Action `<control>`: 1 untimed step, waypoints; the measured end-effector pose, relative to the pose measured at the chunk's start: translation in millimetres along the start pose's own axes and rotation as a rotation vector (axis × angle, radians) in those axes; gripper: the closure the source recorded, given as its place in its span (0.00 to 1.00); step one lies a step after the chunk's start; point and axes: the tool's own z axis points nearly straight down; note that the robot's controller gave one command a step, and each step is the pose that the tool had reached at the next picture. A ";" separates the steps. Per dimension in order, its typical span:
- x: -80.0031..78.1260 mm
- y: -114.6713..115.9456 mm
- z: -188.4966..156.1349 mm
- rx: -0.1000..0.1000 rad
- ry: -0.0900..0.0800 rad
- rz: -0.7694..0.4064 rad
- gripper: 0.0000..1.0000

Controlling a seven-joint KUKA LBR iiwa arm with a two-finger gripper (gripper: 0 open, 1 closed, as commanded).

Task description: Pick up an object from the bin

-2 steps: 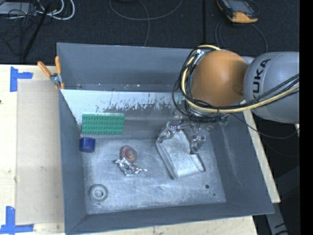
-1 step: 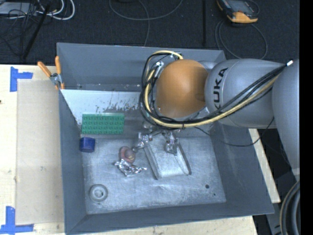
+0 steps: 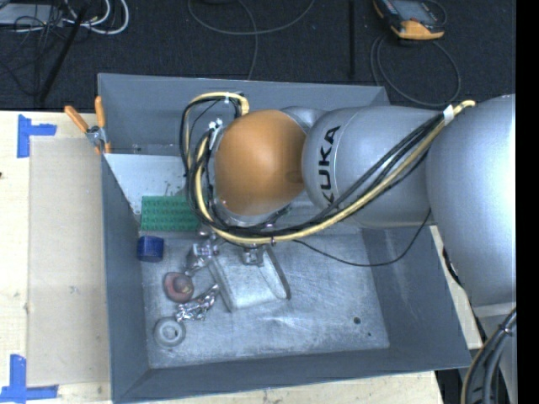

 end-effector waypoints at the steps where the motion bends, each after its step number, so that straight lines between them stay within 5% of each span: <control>1: 2.9 -1.3 -1.7 -0.001 0.003 0.006 1.00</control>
Offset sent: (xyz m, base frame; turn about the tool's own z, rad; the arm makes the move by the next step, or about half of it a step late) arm 0.0000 0.0000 0.0000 0.0000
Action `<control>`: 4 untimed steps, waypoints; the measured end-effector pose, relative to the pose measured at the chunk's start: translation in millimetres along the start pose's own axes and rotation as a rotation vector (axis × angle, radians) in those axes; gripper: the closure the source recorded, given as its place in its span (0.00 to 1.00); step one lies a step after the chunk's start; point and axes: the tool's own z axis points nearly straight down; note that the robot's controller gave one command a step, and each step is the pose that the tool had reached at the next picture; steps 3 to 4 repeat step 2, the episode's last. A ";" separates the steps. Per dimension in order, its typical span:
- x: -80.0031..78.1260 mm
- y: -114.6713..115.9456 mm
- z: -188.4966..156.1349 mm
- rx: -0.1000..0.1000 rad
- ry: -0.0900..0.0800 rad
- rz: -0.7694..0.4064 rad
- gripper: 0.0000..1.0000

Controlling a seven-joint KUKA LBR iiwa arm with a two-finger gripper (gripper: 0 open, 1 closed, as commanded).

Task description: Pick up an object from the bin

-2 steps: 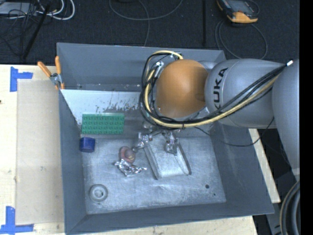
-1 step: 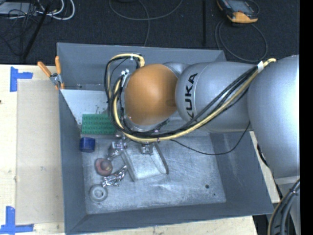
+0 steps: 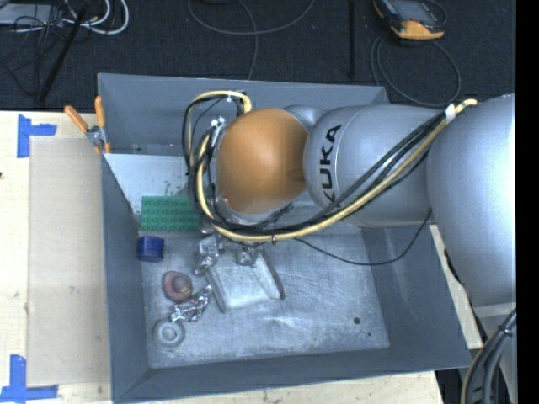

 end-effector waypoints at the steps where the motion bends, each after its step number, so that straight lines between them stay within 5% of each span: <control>1: 0.0 -2.3 -54.9 -0.008 -0.018 0.006 1.00; 2: -1.0 -2.5 -86.3 -0.011 -0.018 0.011 1.00; 4: -1.0 -2.5 -86.3 -0.011 -0.018 0.011 1.00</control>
Offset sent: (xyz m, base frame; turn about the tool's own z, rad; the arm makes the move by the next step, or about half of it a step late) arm 0.0002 0.0000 0.0516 -0.0001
